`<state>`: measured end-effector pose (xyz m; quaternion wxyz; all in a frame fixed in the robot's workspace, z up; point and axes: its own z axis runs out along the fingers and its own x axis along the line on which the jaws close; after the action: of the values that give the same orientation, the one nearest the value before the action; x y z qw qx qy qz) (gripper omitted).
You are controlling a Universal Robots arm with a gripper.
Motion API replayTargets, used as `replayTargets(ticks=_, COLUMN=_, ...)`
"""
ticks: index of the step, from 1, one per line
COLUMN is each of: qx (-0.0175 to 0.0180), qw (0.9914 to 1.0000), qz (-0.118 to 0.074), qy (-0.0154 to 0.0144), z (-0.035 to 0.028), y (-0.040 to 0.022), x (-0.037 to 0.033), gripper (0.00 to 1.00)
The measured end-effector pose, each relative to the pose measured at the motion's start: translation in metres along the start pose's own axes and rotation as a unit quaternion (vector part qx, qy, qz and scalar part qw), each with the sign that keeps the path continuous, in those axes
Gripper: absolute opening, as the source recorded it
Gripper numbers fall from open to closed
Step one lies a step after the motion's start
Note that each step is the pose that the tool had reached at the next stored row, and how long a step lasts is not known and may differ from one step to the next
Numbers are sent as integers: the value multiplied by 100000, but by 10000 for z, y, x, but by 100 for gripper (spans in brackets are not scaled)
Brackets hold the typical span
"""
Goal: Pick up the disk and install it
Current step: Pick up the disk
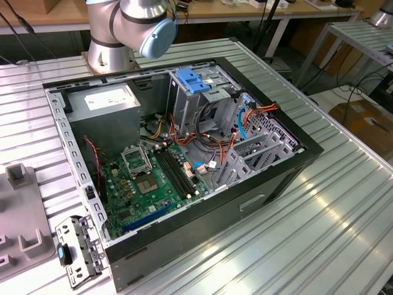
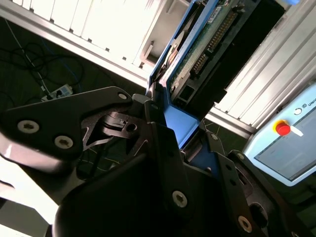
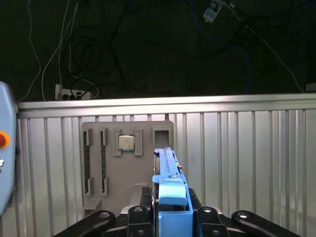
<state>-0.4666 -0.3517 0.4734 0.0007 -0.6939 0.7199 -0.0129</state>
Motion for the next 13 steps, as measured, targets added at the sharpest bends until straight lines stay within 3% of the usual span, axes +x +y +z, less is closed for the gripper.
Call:
replayTargets(ticks=7, qx=-8, qw=100000, qz=2, qy=4, z=-264, y=-15, x=4, gripper=37)
replayTargets(ticks=9, qx=0, qw=100000, qz=-9, qy=30, z=-284, y=-32, x=4, gripper=37)
replayTargets(ticks=13, qx=-9, qw=100000, qz=-4, qy=36, z=-287, y=-165, x=-1, gripper=37)
